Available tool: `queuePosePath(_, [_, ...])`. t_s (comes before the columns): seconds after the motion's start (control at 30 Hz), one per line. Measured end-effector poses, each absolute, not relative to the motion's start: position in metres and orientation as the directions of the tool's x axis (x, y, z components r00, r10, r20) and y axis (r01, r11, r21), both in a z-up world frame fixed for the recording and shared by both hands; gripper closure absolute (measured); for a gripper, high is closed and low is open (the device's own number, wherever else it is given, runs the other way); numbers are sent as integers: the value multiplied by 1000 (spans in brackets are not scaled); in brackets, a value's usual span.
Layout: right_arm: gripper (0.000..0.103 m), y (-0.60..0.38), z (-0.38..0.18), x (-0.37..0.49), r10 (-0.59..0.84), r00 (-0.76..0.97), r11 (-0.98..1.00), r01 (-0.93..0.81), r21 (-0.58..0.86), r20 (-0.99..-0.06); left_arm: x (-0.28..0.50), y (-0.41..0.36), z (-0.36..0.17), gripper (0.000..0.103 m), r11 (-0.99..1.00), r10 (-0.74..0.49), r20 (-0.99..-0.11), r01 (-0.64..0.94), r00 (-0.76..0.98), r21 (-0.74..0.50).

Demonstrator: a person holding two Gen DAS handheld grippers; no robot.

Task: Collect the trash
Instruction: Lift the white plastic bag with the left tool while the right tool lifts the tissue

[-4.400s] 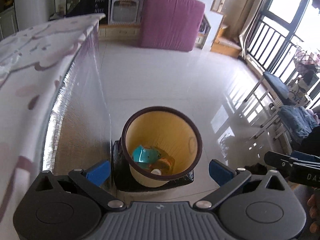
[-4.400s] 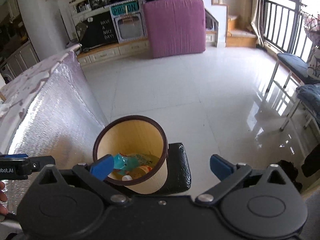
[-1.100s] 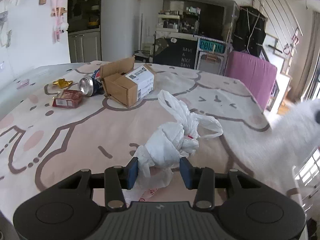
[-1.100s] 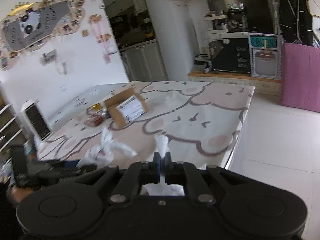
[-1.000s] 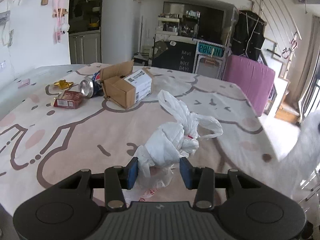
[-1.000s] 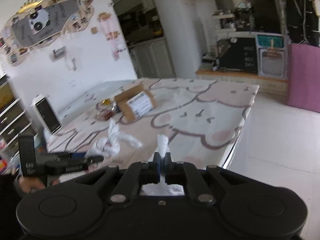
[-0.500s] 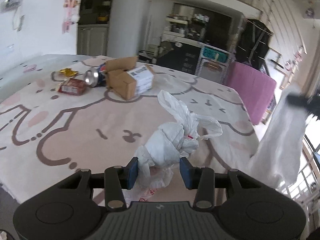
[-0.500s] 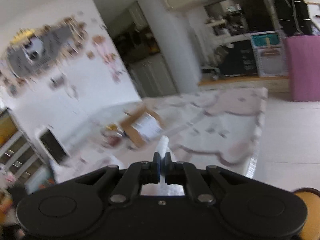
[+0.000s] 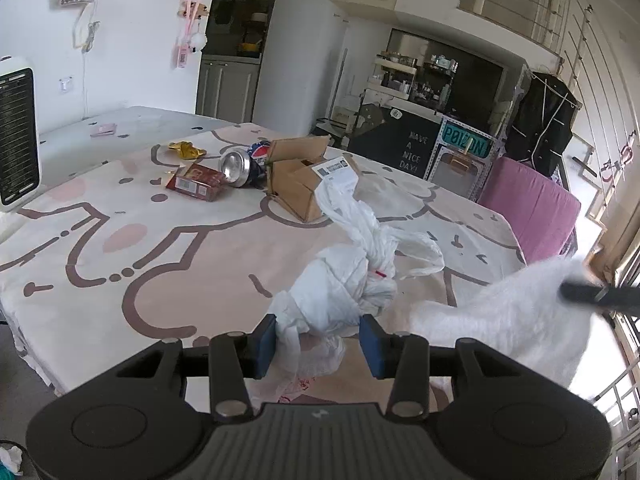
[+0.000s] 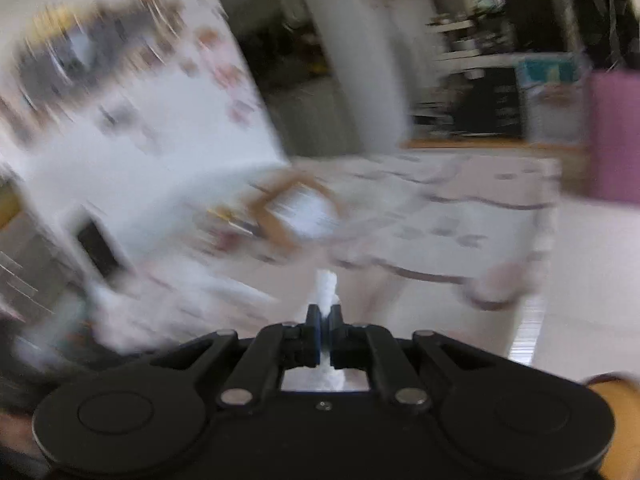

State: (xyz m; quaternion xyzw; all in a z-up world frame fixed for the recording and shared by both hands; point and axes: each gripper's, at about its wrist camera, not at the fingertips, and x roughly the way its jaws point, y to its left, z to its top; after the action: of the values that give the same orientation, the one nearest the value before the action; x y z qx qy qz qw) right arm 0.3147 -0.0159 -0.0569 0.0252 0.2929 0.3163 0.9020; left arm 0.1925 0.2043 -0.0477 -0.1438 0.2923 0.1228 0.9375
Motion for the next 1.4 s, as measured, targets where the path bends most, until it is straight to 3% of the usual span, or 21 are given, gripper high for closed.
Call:
queuePosePath(0.1, [99,-7,-81,316,497,647,831,-546,103,-578,196,200,-52,58,933,132,-592,-302,795,-198])
queuePosePath(0.23, [99,7,-105,315,510,592,802,-589,97,-623,201,196,-57,58,935,125,-604,-297,787,-193])
queuePosePath(0.3, [92,8,-113,317,557,544,780,-602,171,-627,201,194,-59,58,936,119,-606,-292,786,-195])
queuePosePath(0.33, [85,8,-115,319,580,523,770,-602,211,-625,202,193,-60,58,937,117,-608,-291,785,-195])
queuePosePath(0.4, [39,8,-117,318,621,488,746,-607,273,-613,202,193,-62,58,938,113,-612,-287,783,-194])
queuePosePath(0.47, [22,10,-118,313,660,455,706,-647,286,-598,202,192,-64,58,939,111,-615,-285,781,-192])
queuePosePath(0.77, [22,41,-136,301,571,504,728,-675,116,-648,206,188,-70,58,936,117,-637,-299,762,-185])
queuePosePath(0.87, [37,52,-140,292,501,581,746,-666,-21,-642,206,186,-71,58,933,124,-642,-309,757,-183])
queuePosePath(0.93, [52,48,-138,293,509,581,747,-665,-10,-635,206,184,-70,58,934,130,-644,-311,754,-176])
queuePosePath(1.0, [83,42,-135,296,496,586,761,-649,-4,-640,206,181,-69,58,935,133,-645,-312,752,-171])
queuePosePath(1.4, [87,-33,-97,291,480,650,850,-510,130,-589,211,136,-50,59,959,102,-623,-243,775,-147])
